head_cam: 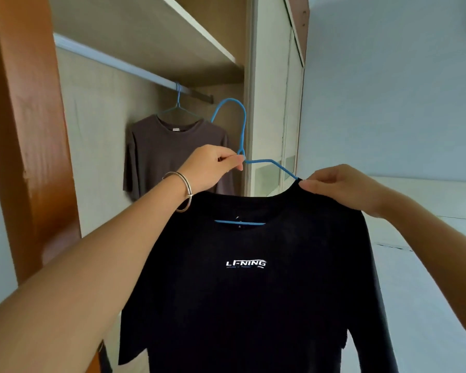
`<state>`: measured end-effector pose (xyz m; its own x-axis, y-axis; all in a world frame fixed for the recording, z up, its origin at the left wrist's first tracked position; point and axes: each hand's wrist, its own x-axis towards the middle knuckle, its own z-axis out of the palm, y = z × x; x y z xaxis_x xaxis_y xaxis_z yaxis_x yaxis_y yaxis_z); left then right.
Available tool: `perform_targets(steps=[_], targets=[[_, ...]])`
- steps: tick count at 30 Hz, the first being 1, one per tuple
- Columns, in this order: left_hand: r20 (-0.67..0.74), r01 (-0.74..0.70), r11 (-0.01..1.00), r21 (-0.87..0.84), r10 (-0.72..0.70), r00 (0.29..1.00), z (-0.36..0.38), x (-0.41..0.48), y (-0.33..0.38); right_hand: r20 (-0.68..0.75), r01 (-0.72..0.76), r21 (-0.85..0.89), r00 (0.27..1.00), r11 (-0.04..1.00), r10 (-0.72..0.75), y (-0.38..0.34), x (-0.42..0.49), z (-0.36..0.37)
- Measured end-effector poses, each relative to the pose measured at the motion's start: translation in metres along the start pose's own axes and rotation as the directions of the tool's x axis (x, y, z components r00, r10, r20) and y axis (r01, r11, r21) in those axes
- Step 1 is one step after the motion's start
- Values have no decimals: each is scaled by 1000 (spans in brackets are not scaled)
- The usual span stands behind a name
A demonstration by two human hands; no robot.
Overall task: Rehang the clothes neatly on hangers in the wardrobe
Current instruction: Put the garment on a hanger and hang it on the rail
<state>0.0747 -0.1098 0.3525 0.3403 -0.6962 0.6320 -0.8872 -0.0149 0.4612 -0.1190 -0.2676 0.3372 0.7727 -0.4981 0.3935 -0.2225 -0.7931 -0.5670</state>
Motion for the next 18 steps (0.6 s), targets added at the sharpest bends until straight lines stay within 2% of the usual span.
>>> perform_targets(steps=[4, 7, 12, 16, 18], targets=[[-37, 13, 996, -88, -16, 999, 11, 11, -15, -120, 19, 5, 993, 1000, -18, 5, 11, 13], [-63, 45, 993, -112, -52, 997, 16, 25, -36, -140, 27, 44, 990, 999, -21, 8, 32, 26], [-244, 83, 983, -165, -122, 962, 32, 56, -76, -158, 68, 38, 986, 997, -61, 19, 87, 49], [-324, 142, 981, -132, -178, 929, 40, 97, -111, -103, 134, 91, 987, 987, -124, 31, 148, 63], [-354, 176, 979, -104, -202, 913, 42, 123, -132, 7, 138, 165, 990, 976, -141, 42, 183, 65]])
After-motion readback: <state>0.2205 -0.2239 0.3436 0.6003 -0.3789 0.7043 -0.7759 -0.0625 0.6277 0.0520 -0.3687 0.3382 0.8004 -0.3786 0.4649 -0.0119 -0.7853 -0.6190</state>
